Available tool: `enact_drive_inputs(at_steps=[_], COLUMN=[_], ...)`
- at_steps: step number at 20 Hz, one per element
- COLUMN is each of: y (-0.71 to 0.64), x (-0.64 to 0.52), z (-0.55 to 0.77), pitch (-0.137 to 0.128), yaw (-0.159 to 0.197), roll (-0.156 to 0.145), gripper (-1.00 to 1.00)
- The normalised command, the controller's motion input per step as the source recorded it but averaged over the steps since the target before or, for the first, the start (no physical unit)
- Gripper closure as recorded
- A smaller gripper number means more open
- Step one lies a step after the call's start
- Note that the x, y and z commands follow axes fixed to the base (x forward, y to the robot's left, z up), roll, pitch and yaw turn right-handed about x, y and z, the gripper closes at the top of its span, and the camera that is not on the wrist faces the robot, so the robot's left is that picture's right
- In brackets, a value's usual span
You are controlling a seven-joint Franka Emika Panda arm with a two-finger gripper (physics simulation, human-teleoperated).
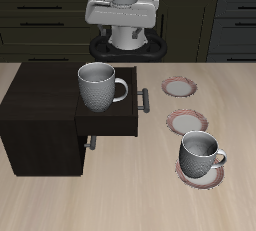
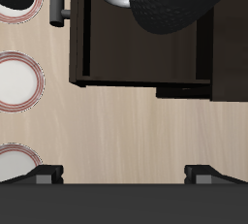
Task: Place the porcelain mug that is in the drawer onto the nearest plate relative to the robot
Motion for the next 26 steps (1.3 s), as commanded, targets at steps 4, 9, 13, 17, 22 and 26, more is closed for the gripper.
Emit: enact_drive_inputs(at_steps=[4, 9, 13, 17, 22, 26], y=[-0.08, 0.01, -0.06, -0.11, -0.26, -0.12], x=[0.29, 0.32, 0.39, 0.29, 0.34, 0.18], z=[0.06, 0.15, 0.19, 0.15, 0.07, 0.03], pitch=[0.016, -0.010, 0.011, -0.032, 0.003, 0.008], yaw=[0.003, 0.071, 0.045, 0.095, 0.112, 0.086], roll=[-0.025, -0.015, 0.005, -0.005, -0.025, 0.000], gripper=[-1.00, -1.00, -1.00, -1.00, -1.00, -1.00])
